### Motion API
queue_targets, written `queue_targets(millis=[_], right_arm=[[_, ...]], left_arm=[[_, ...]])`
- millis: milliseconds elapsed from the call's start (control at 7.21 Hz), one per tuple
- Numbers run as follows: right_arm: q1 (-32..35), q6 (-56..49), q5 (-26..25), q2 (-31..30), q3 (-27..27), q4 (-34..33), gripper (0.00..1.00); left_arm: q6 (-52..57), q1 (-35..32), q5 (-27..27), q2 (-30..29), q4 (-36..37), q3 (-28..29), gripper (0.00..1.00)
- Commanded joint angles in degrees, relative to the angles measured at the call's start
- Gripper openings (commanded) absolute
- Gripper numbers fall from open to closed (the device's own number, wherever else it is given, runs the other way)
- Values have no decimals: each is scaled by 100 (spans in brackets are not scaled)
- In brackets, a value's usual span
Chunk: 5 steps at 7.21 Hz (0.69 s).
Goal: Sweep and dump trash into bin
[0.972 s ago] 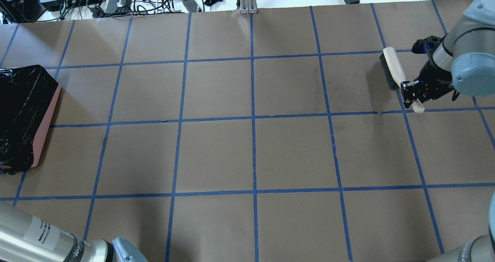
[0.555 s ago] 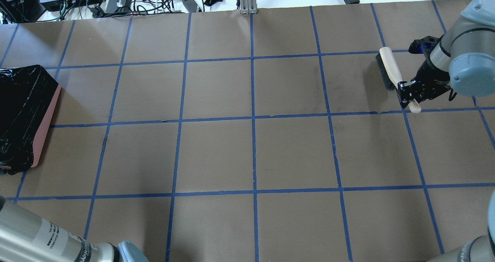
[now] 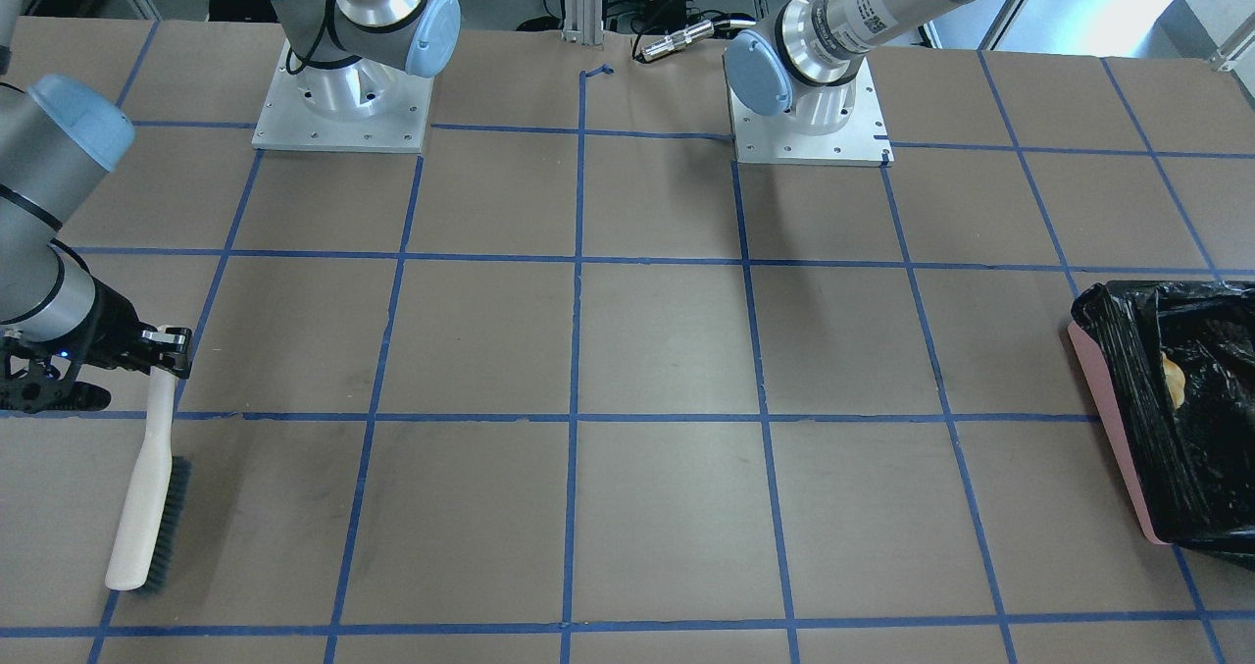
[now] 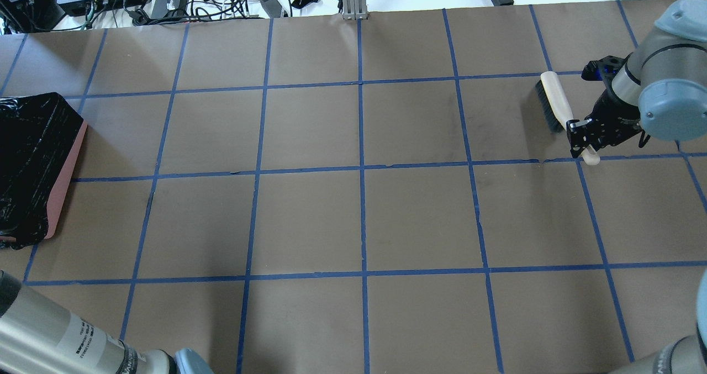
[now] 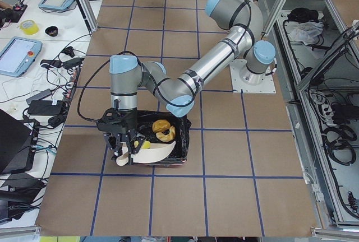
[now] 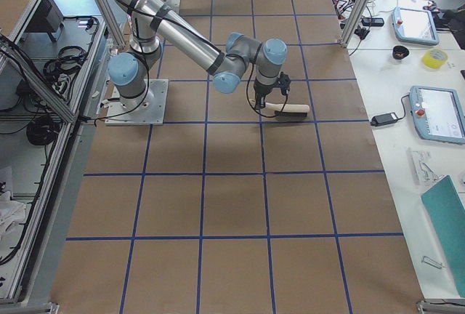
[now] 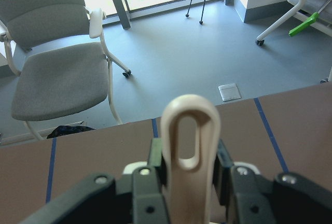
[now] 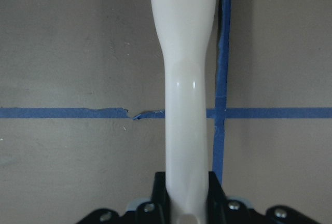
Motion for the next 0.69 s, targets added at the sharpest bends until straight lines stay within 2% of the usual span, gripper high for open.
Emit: queue_targets(millis=[0, 139, 278, 416, 555], right_arm=[[0, 16, 5, 3, 7, -2, 26], [0, 16, 14, 3, 7, -2, 31], [0, 34, 31, 3, 7, -2, 41], [0, 8, 23, 3, -1, -37, 43], [0, -36, 23, 12, 7, -298, 62]], left_arm=[[199, -128, 213, 17, 470, -128, 0], [201, -259, 380, 44, 491, -277, 0], [192, -374, 669, 44, 500, -366, 0], [435, -505, 698, 44, 474, -454, 0], [1029, -507, 846, 1, 499, -559, 0]])
